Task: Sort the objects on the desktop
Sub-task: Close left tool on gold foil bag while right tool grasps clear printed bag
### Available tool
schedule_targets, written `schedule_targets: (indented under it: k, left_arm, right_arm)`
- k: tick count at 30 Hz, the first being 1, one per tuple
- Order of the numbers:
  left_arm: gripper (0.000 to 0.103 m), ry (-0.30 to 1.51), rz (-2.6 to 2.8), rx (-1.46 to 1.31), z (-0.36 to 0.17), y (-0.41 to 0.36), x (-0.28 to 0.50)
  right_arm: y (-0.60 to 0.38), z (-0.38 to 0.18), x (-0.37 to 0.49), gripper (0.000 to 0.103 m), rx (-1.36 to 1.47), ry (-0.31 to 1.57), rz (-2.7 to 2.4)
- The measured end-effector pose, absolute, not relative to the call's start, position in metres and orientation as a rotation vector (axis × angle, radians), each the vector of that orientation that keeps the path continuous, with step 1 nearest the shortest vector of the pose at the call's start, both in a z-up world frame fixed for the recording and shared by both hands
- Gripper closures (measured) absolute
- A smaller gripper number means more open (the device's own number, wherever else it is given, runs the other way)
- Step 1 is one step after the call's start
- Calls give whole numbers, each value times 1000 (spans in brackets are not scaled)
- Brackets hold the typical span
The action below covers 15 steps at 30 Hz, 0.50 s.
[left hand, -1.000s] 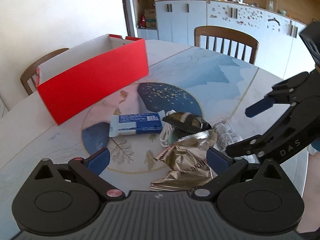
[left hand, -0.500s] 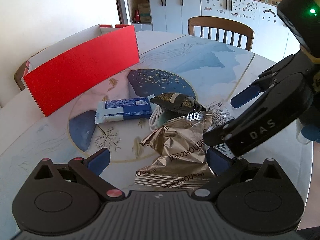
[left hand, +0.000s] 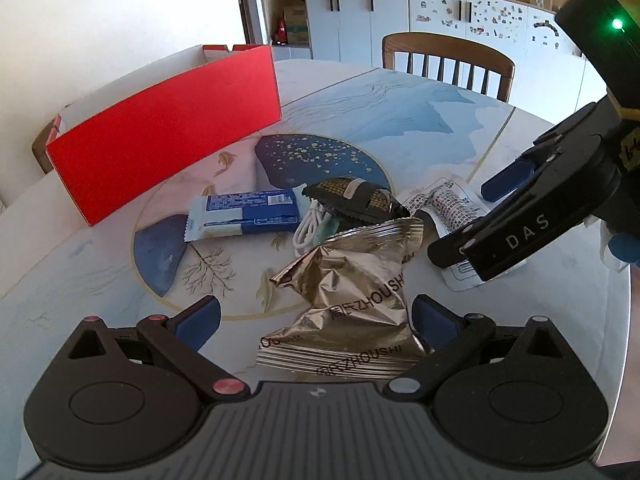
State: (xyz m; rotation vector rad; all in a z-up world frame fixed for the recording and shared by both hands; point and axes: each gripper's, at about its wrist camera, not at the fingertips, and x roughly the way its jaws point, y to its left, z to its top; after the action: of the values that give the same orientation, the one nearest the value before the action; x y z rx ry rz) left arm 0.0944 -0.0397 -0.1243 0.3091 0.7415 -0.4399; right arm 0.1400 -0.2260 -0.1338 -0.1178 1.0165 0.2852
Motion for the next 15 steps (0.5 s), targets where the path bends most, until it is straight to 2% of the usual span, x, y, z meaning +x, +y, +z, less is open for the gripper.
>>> schedule_targets:
  k: [2, 4, 5, 8, 11, 15]
  left_arm:
    - [7, 741, -439, 318, -125, -41, 93]
    - [22, 751, -444, 316, -125, -41, 93]
    - [25, 756, -443, 314, -126, -41, 93]
    - [26, 755, -435, 311, -127, -41, 92]
    - [28, 753, -435, 308, -126, -41, 92]
    - [31, 752, -438, 318, -126, -41, 91]
  right_arm:
    - [-225, -134, 140, 15, -120, 1014, 285]
    - [-224, -135, 140, 16, -132, 1011, 279]
    - [-224, -135, 140, 16, -135, 1008, 278]
    - [-224, -134, 141, 20, -133, 1010, 277]
    - [-224, -132, 142, 33, -129, 1003, 278]
    - [-225, -131, 143, 35, -121, 1006, 279]
